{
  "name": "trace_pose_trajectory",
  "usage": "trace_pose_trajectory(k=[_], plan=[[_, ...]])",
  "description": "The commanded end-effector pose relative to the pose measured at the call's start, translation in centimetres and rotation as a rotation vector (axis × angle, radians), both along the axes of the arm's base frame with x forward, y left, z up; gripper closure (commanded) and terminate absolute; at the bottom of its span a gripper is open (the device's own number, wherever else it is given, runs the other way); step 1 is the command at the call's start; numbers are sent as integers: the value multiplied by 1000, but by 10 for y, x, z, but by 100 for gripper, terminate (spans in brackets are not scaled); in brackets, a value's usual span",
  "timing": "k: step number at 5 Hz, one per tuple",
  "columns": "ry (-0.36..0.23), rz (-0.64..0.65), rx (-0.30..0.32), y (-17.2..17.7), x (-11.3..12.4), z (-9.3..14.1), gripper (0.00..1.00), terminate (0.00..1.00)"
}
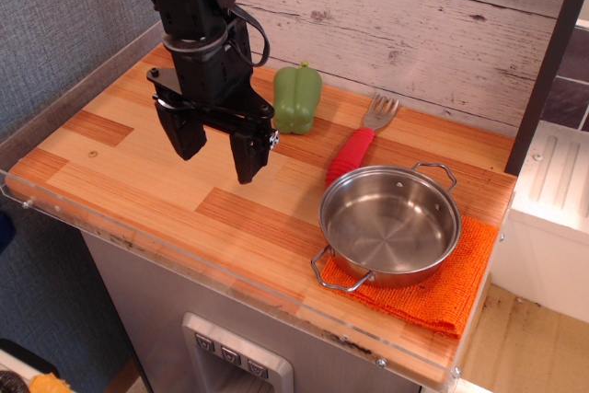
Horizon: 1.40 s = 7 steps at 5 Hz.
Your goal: Move the red fork on the other side of the green pepper and towards the front of the table.
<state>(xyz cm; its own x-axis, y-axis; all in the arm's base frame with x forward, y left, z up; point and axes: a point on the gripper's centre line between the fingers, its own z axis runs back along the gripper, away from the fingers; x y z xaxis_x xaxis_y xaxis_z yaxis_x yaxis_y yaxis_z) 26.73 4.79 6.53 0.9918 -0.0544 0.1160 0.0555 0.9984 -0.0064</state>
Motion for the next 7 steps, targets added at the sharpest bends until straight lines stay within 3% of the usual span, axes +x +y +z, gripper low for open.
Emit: trace_pose_trajectory(k=[1,2,4,5,7], plan=[[0,0,0,0,0,0,0,0],[-45,-66,-62,-26,34,1,0,0],[-72,-129,-31,-69,100,-2,0,0],[-54,-112,-9,-73,110,-11,0,0],[10,-80,6,-69,109,-35,0,0]])
